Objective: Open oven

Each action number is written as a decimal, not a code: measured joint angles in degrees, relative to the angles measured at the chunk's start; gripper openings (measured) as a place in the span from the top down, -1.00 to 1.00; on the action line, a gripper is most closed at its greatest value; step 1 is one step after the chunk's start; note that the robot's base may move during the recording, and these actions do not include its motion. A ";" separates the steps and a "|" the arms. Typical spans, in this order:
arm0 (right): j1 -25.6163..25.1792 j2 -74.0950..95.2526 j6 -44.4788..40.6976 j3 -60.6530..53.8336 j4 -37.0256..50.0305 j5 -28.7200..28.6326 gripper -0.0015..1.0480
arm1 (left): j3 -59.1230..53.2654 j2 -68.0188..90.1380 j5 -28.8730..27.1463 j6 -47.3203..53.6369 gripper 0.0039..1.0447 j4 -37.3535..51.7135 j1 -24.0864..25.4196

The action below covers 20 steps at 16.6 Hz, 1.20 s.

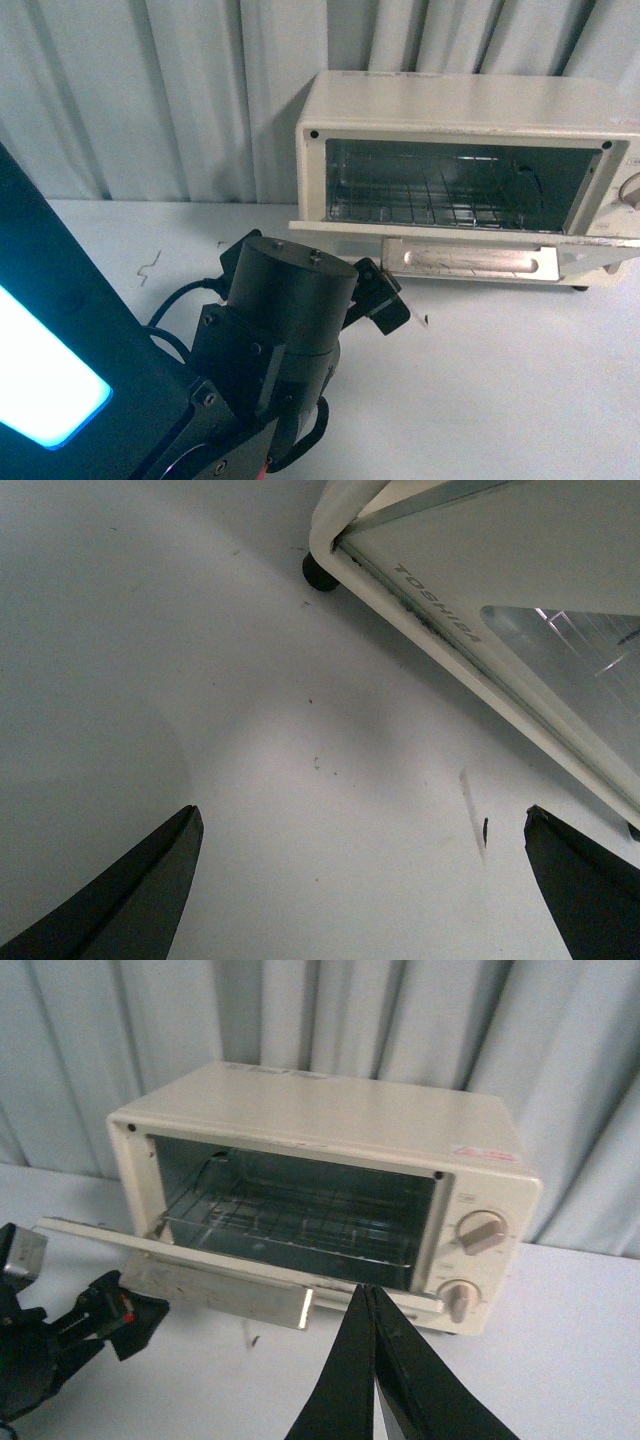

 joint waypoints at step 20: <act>-0.72 -48.96 5.03 -6.21 -39.41 8.79 0.96 | 0.00 0.00 0.00 0.00 -0.88 0.02 0.07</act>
